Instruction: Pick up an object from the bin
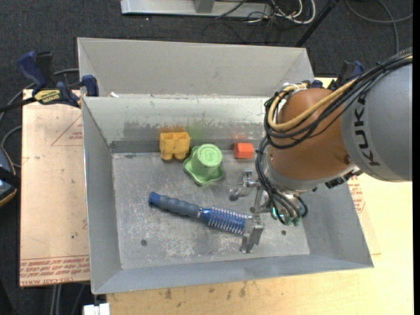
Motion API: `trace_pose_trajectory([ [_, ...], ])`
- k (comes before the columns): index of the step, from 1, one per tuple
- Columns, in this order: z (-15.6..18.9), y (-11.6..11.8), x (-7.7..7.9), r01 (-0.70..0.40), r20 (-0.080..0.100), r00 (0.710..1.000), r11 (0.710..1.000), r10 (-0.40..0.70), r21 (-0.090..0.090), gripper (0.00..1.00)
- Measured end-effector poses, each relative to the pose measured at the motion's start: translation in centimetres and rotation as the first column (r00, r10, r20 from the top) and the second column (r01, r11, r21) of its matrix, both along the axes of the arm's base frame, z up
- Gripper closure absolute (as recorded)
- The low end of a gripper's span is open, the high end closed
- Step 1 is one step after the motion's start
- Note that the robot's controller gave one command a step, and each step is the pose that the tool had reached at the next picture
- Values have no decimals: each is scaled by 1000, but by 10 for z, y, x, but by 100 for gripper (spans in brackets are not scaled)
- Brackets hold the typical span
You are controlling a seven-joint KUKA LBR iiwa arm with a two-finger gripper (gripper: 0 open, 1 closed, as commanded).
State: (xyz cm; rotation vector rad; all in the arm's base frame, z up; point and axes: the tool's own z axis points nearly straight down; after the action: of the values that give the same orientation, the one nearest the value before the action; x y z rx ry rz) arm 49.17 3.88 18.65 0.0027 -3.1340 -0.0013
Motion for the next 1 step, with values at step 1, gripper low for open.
trace_pose_trajectory([
  [1, -117, 0, 36, 129, 19, 991, 992, -129, 4, 0],
])
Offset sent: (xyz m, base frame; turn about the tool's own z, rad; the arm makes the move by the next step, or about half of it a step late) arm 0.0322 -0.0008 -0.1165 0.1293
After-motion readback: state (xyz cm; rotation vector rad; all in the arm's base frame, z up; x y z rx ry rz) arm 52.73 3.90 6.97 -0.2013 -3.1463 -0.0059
